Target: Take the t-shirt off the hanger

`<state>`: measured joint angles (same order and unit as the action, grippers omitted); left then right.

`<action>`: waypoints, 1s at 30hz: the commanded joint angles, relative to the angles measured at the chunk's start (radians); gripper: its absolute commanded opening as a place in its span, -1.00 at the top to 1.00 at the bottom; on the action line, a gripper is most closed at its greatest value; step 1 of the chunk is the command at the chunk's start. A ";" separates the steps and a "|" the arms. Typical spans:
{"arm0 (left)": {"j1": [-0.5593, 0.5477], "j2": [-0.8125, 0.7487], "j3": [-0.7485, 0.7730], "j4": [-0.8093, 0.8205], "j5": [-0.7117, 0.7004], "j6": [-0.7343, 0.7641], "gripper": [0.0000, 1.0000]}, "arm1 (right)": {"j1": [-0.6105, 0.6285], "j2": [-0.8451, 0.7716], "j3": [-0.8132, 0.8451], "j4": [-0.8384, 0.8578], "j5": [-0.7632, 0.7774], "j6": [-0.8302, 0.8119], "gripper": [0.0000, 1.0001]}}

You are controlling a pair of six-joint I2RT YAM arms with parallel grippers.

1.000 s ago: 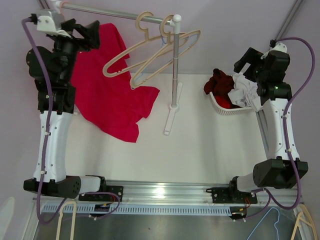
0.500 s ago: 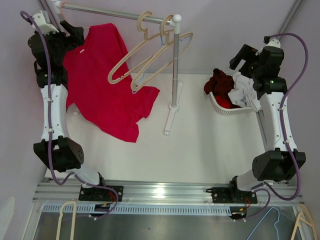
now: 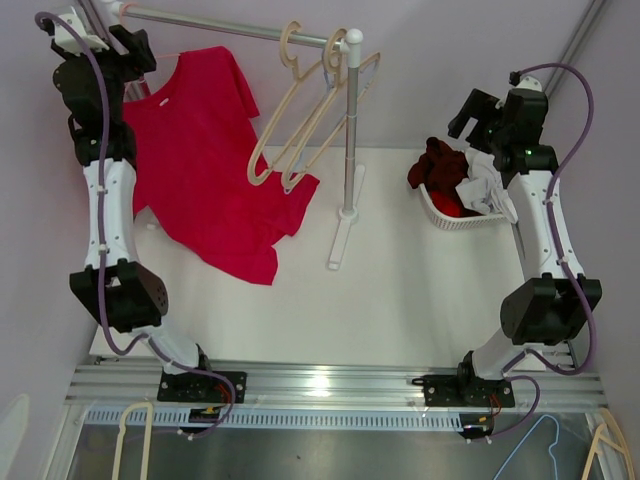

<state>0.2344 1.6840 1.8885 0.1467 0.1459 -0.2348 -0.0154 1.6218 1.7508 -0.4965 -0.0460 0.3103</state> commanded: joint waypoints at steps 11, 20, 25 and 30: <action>0.006 0.189 0.248 -0.078 -0.057 0.008 -0.28 | 0.011 0.013 0.056 0.036 0.038 -0.025 -0.99; 0.006 0.258 0.305 -0.088 -0.008 -0.008 -0.16 | 0.012 0.018 0.053 0.035 0.044 -0.030 -0.99; 0.005 0.276 0.316 -0.098 0.023 -0.017 0.29 | 0.043 0.026 0.053 0.038 0.044 -0.025 -0.99; 0.005 0.275 0.310 -0.102 0.043 -0.027 0.98 | 0.055 0.036 0.050 0.039 0.075 -0.027 -0.99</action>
<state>0.2462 1.9491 2.1605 0.0502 0.1307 -0.2375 0.0315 1.6440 1.7622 -0.4953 -0.0036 0.2943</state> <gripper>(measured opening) 0.050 0.993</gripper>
